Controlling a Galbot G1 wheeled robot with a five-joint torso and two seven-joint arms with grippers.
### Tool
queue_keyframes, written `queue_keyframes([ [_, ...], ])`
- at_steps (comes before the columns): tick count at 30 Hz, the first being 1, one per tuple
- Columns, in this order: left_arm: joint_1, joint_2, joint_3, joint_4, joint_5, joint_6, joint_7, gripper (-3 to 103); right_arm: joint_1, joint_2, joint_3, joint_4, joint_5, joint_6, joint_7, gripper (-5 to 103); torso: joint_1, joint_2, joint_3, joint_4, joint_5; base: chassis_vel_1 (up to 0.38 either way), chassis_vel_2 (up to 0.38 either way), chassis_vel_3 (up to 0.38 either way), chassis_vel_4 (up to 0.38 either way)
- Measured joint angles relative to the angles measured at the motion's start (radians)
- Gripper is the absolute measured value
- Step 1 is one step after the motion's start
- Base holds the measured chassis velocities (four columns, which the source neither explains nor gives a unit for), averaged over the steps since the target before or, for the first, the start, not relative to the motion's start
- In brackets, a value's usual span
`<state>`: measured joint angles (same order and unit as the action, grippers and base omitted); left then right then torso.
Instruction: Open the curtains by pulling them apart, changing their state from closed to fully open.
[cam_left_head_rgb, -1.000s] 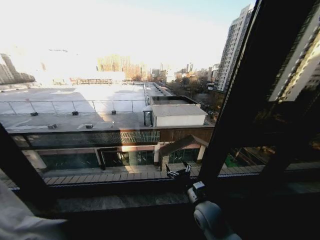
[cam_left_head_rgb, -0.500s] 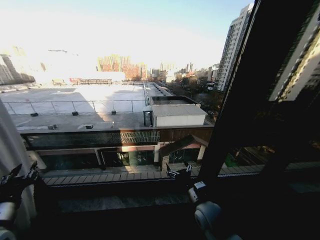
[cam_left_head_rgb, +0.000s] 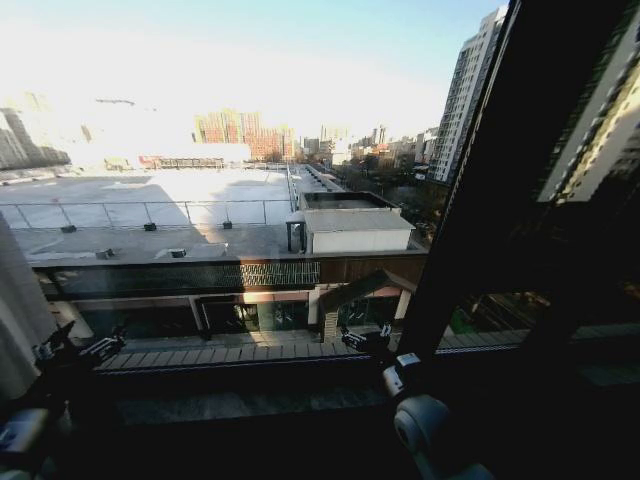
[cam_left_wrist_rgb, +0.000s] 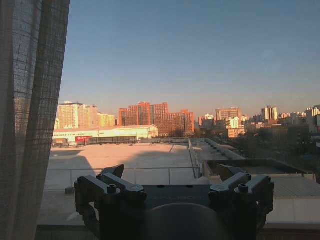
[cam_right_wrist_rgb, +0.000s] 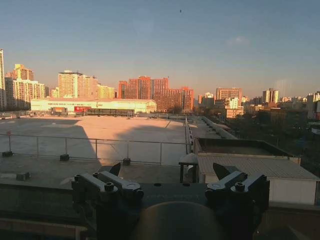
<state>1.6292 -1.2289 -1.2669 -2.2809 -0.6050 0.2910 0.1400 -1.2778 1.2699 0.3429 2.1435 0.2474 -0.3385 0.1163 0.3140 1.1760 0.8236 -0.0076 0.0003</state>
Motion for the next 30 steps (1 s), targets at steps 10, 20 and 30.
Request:
queue_keyframes([
  [10,-0.011,0.000,0.025,-0.013,0.000,0.009,-0.006,100,-0.001,-0.006,0.014,0.003,0.009,-0.002,-0.002,100,0.000,0.000,0.000,-0.0001,-0.0001,-0.031,-0.071,0.027,0.069],
  [20,-0.015,-0.005,0.037,-0.014,0.019,0.012,-0.010,100,0.008,-0.015,0.021,-0.015,0.019,-0.003,-0.006,100,0.000,0.000,0.000,0.0001,0.0001,-0.147,-0.260,0.175,0.254],
  [30,-0.019,-0.009,0.047,-0.016,0.023,0.014,-0.011,100,0.013,-0.012,0.020,-0.023,0.021,-0.003,-0.008,100,0.000,0.000,0.000,-0.0001,0.0000,-0.292,-0.365,0.276,0.378],
])
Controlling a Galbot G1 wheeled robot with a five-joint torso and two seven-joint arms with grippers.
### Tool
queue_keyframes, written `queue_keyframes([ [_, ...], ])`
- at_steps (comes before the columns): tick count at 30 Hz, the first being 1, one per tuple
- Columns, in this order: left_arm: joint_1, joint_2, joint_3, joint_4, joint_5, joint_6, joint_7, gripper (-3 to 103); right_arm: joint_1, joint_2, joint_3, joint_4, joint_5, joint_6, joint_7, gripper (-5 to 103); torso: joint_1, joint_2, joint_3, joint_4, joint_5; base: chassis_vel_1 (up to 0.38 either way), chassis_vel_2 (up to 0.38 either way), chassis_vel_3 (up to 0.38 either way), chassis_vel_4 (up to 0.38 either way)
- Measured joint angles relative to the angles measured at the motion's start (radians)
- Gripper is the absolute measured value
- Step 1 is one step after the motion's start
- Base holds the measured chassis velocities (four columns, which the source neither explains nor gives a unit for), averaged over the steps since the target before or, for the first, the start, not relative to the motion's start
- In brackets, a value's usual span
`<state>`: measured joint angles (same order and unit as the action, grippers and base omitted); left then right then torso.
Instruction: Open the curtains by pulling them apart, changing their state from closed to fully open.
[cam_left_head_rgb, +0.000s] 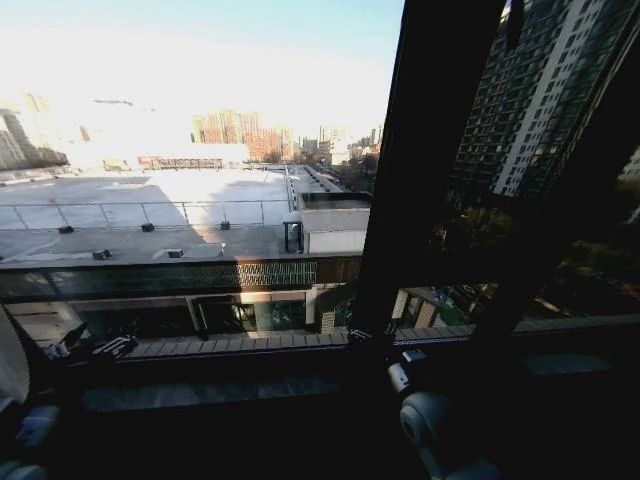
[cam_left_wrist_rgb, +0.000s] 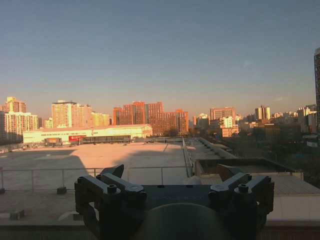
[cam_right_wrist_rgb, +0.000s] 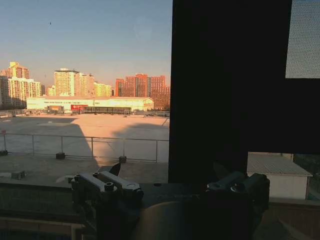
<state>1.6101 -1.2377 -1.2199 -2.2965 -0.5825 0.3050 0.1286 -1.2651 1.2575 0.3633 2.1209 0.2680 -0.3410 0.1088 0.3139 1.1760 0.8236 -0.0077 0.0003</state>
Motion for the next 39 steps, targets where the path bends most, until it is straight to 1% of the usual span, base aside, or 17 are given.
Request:
queue_keyframes([
  [6,0.002,-0.010,0.002,-0.011,0.000,0.000,-0.001,100,-0.003,-0.003,0.008,0.004,0.000,0.000,0.000,100,0.000,0.000,0.000,-0.0001,0.0000,-0.324,-0.403,0.314,0.418],
  [10,0.000,-0.011,-0.007,-0.013,-0.004,0.000,-0.004,100,-0.006,-0.005,0.008,0.014,0.000,0.000,0.000,100,0.000,0.000,0.000,0.0002,0.0000,-0.312,-0.398,0.319,0.405],
  [19,-0.003,-0.008,-0.028,-0.005,-0.044,-0.003,-0.025,100,-0.018,-0.002,0.009,0.037,-0.008,-0.014,0.002,100,0.000,0.000,0.000,0.0000,-0.0002,-0.306,-0.398,0.295,0.390],
  [28,-0.008,0.001,-0.015,-0.004,-0.049,-0.003,-0.029,100,-0.040,0.006,0.025,0.045,-0.012,-0.017,0.004,100,0.000,0.000,0.000,0.0000,-0.0001,-0.279,-0.431,0.275,0.434],
  [32,-0.007,0.001,-0.014,-0.004,-0.048,-0.003,-0.028,100,-0.041,0.006,0.028,0.048,-0.012,-0.017,0.007,100,0.000,0.000,0.000,-0.0002,0.0004,-0.166,-0.437,0.157,0.436],
  [39,-0.004,-0.006,-0.020,-0.002,-0.048,-0.003,-0.028,100,-0.032,0.004,0.023,0.048,-0.012,-0.017,0.007,100,0.000,0.000,0.000,0.0003,-0.0005,-0.046,-0.385,0.048,0.389],
])
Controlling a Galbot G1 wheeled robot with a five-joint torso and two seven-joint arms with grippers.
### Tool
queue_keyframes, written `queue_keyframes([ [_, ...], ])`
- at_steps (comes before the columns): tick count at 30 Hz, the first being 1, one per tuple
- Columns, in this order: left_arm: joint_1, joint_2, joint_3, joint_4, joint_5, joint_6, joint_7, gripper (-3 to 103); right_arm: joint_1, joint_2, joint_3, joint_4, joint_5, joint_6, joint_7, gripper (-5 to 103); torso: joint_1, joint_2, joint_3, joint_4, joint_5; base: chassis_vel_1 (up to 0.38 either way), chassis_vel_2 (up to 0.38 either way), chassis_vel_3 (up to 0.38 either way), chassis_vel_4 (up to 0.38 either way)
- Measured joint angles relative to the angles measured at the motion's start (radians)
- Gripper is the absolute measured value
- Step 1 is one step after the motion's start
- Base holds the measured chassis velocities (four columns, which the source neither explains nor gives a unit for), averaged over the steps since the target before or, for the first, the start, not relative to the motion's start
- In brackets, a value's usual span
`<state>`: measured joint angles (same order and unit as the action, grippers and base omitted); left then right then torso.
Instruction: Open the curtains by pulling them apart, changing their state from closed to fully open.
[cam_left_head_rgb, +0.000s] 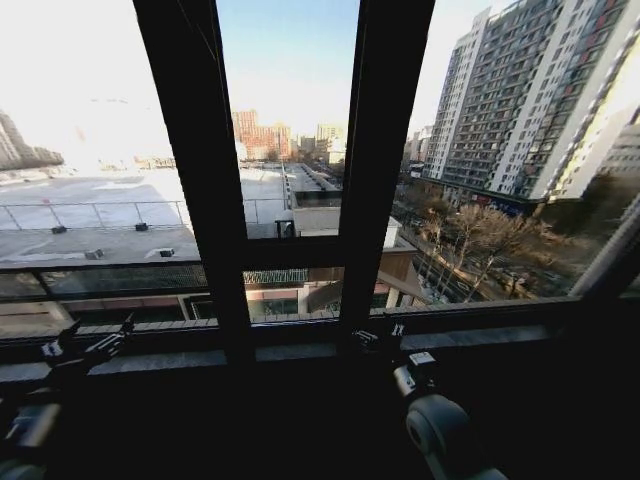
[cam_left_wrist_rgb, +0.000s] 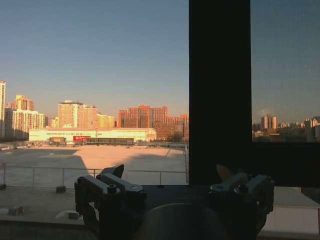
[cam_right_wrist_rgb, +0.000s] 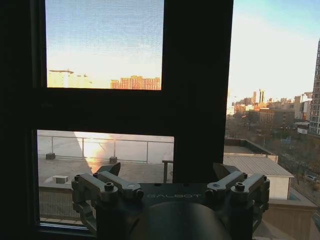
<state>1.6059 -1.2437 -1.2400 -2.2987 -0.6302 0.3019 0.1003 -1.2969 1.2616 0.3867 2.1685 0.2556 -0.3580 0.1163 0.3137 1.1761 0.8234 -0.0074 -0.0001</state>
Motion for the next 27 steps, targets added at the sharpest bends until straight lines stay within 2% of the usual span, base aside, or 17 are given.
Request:
queue_keyframes([
  [17,-0.008,-0.011,0.005,0.006,0.003,-0.001,0.002,100,0.013,-0.009,-0.001,-0.025,0.002,0.001,-0.001,100,0.000,0.000,0.000,-0.0004,0.0007,-0.036,-0.370,0.039,0.361],
  [27,-0.006,-0.007,0.002,0.019,-0.001,-0.004,0.002,100,0.017,0.002,-0.010,-0.027,-0.002,0.001,-0.002,100,0.000,0.000,0.000,-0.0001,-0.0001,0.074,-0.345,-0.078,0.355],
])
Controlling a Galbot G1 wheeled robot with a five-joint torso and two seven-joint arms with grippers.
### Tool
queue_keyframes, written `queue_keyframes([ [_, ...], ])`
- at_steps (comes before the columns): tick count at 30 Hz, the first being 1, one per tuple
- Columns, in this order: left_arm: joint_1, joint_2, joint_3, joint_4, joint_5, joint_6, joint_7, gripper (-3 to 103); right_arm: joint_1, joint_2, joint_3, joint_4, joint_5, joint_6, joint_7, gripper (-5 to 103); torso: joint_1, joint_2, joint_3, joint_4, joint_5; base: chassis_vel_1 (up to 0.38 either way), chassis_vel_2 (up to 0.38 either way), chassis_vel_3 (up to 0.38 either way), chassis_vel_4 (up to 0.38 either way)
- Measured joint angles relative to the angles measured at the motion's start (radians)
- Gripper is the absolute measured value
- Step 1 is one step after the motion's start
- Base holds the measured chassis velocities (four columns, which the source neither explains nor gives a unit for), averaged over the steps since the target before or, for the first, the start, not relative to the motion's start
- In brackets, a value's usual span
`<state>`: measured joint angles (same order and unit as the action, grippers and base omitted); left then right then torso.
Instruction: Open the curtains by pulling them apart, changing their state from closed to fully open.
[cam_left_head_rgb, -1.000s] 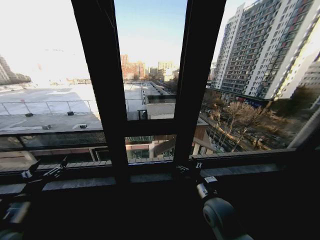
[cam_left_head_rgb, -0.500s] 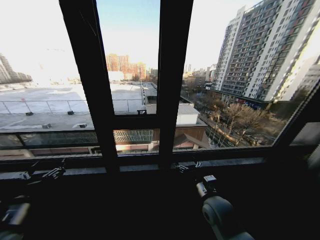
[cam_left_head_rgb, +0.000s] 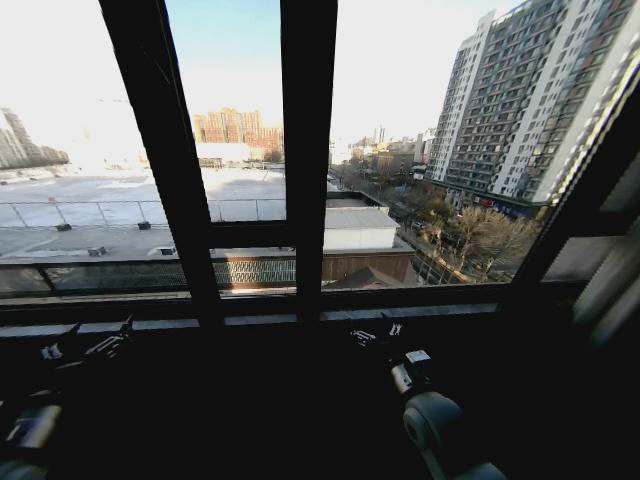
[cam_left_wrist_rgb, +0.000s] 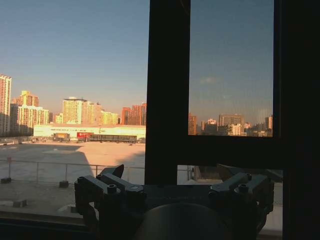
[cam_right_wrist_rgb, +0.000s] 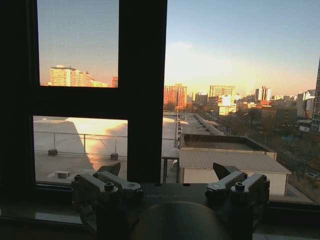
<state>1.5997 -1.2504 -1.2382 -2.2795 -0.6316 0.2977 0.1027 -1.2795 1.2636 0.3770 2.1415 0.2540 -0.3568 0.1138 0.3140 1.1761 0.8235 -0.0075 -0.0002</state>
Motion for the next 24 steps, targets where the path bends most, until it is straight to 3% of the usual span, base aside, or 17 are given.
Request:
queue_keyframes([
  [14,-0.005,0.002,0.005,0.002,-0.015,-0.004,0.000,100,-0.010,-0.002,0.000,0.006,-0.020,0.000,-0.002,100,0.000,0.000,0.000,-0.0001,0.0003,0.147,-0.329,-0.143,0.340],
  [24,-0.007,-0.004,0.000,-0.001,-0.015,-0.004,-0.002,100,0.002,-0.002,0.000,-0.022,-0.020,0.025,-0.003,100,-0.001,0.001,0.000,0.0002,0.0007,0.259,-0.261,-0.262,0.275],
])
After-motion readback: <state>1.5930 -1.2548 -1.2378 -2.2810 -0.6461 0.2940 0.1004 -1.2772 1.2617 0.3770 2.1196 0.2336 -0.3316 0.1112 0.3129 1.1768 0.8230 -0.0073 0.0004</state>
